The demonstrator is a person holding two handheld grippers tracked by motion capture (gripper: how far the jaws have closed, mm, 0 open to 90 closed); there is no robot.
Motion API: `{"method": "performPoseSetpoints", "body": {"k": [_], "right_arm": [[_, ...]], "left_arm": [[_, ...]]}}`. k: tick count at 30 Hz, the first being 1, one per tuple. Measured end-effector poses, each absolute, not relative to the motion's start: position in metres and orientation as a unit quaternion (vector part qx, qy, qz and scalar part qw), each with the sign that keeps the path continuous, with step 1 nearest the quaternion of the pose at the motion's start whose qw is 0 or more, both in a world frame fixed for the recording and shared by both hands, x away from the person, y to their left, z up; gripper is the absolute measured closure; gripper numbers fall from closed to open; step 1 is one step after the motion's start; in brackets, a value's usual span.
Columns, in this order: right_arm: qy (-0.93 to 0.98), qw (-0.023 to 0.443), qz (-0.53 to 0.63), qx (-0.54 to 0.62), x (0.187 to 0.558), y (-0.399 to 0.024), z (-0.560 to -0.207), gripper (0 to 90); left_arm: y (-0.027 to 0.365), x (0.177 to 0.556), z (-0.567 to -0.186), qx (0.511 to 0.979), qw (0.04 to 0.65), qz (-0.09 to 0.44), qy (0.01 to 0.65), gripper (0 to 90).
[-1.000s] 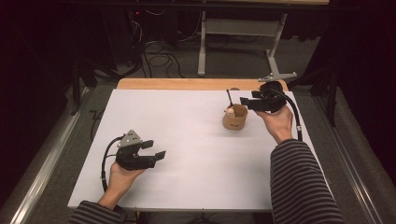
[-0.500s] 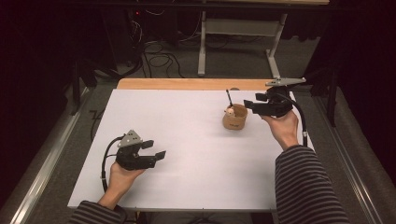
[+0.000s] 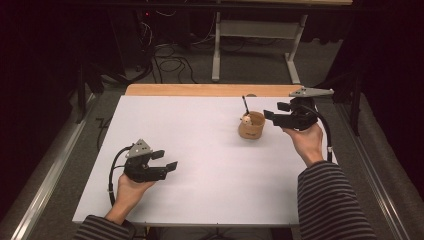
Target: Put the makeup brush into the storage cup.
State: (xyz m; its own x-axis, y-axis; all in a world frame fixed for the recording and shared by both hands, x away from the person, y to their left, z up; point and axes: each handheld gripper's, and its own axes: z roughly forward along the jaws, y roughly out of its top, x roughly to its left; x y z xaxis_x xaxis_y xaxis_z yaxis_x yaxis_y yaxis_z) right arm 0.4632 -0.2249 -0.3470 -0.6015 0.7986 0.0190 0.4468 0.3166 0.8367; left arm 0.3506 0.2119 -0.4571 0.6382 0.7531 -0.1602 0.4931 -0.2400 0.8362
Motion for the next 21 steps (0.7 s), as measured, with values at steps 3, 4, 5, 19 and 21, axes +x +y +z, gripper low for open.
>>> {"method": "performPoseSetpoints", "body": {"k": [3,4,5,19,21], "right_arm": [[0.786,0.203,0.429,0.395,0.46,-0.226,-0.347,38.3],[0.786,0.203,0.431,0.395,0.46,-0.226,-0.346,38.2],[0.785,0.203,0.433,0.394,0.459,-0.226,-0.346,38.1],[0.781,0.199,0.449,0.387,0.446,-0.231,-0.348,37.2],[0.781,0.199,0.449,0.386,0.444,-0.232,-0.348,37.0]], "left_arm": [[0.212,0.351,-0.457,0.775,0.468,0.139,0.402,32.8],[0.212,0.35,-0.457,0.774,0.468,0.139,0.402,32.8],[0.212,0.35,-0.457,0.774,0.468,0.14,0.402,32.8],[0.212,0.35,-0.457,0.772,0.471,0.14,0.403,32.7],[0.212,0.351,-0.457,0.772,0.471,0.139,0.404,32.7]]}}
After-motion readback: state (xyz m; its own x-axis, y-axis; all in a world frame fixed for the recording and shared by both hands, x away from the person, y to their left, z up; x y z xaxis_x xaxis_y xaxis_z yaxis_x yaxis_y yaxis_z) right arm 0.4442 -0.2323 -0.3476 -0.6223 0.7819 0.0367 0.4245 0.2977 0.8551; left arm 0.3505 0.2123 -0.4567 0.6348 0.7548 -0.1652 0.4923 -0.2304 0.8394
